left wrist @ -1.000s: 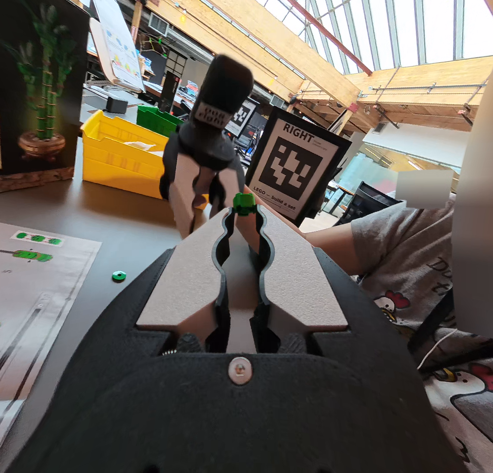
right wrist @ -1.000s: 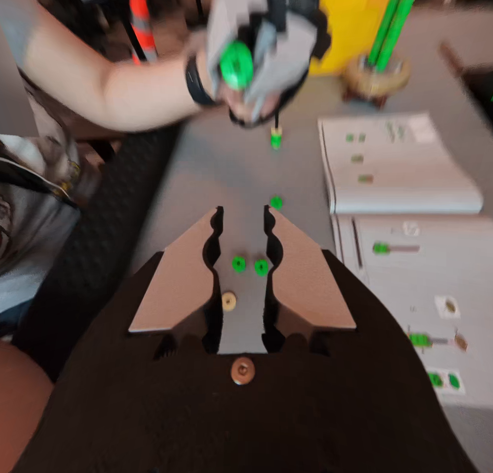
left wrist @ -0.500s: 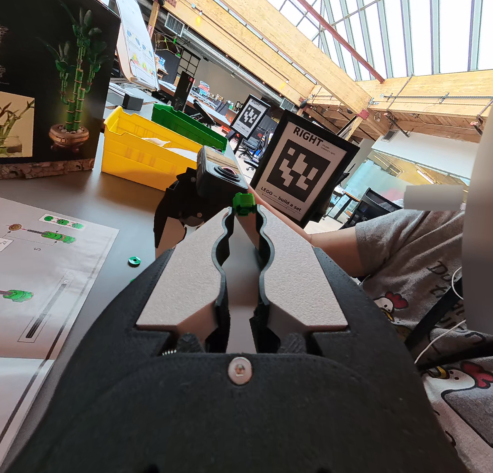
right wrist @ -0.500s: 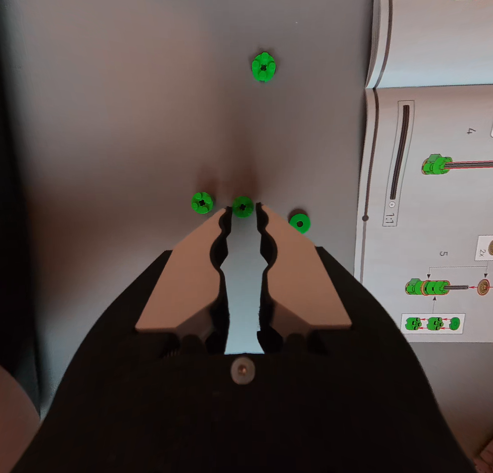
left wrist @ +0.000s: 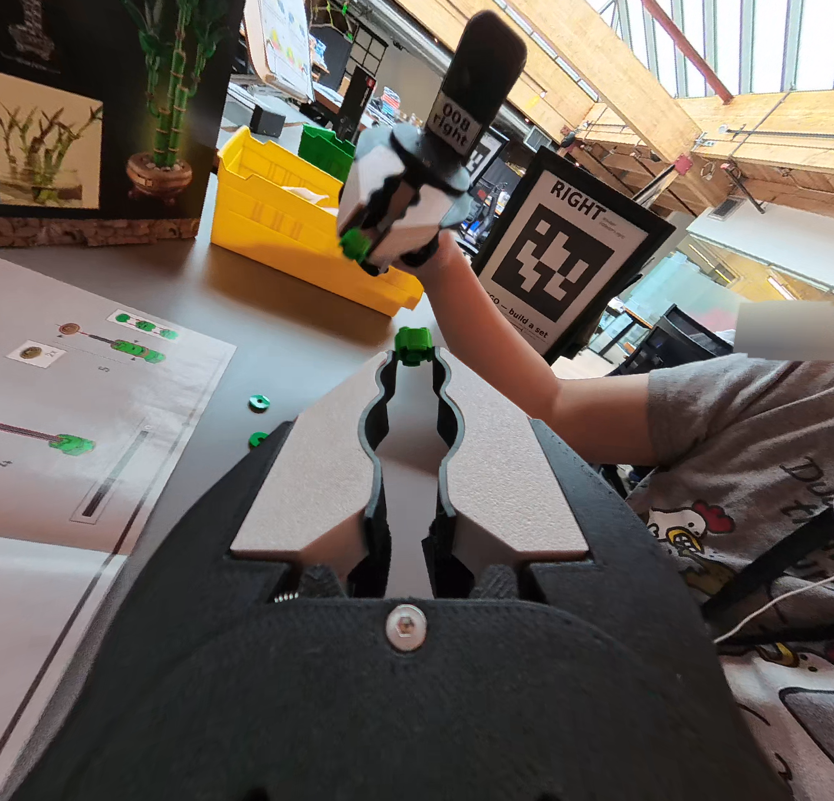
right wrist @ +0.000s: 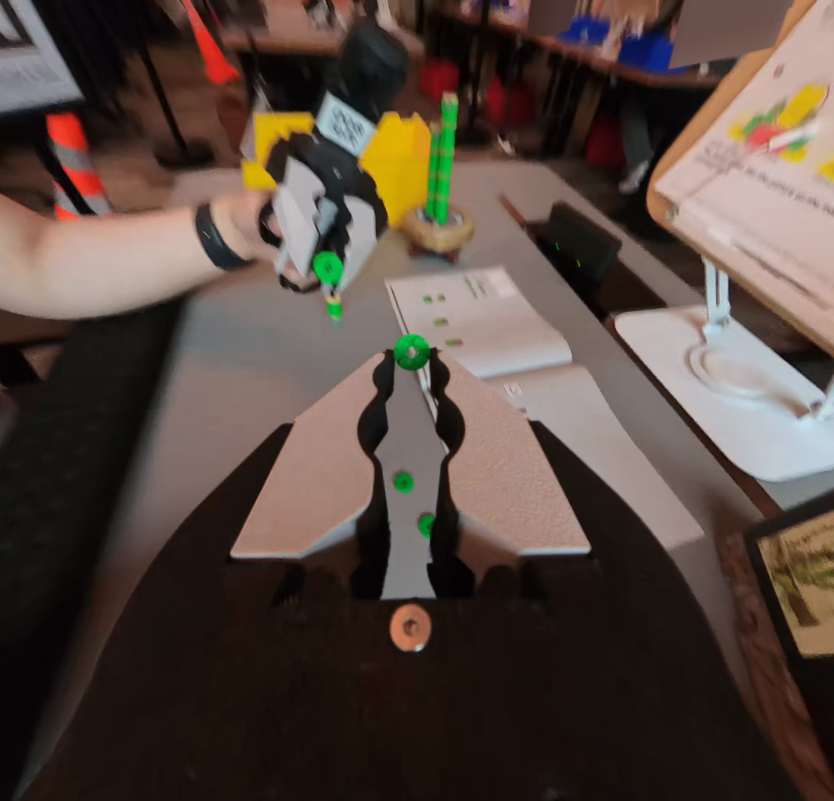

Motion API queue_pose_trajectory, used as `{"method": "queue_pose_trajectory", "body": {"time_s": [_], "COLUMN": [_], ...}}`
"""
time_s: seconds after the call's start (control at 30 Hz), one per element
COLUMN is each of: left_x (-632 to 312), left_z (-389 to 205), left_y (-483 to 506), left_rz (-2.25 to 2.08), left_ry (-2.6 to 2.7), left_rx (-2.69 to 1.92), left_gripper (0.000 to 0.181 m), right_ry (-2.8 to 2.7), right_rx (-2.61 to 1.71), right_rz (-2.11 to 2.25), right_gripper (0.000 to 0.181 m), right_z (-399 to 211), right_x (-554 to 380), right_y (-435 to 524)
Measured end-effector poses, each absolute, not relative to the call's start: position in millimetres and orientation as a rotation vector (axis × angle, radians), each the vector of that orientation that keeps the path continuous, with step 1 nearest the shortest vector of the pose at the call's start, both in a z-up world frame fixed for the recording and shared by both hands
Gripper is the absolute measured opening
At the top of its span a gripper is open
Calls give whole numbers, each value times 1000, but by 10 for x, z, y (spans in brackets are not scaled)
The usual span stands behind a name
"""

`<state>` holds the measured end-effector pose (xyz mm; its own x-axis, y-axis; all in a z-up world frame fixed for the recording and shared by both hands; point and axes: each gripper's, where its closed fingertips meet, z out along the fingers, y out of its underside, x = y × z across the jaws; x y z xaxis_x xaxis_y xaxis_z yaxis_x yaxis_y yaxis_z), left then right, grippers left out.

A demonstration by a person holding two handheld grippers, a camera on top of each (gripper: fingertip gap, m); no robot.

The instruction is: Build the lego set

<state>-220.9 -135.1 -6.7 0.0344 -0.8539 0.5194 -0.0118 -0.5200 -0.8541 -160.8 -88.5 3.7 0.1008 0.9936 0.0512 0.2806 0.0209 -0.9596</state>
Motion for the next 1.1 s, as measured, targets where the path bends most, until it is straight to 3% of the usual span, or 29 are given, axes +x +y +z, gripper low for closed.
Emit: {"method": "queue_pose_trajectory", "body": {"time_s": [0.37, 1.1], "left_x": [-2258, -2158], "left_z": [3, 19], "left_y": [-1344, -1388], "left_rz": [-1580, -1509], "left_ry": [881, 934], "left_rx": [-1580, -1533], "left_gripper": [14, 14], "right_ry": [-1224, -1261], "right_rx": [-1087, -1291], "right_rz": [1205, 1273], "right_gripper": [14, 15], "right_z": [710, 414], "right_x": [-1401, -1814], "right_y": [-1193, -1103]}}
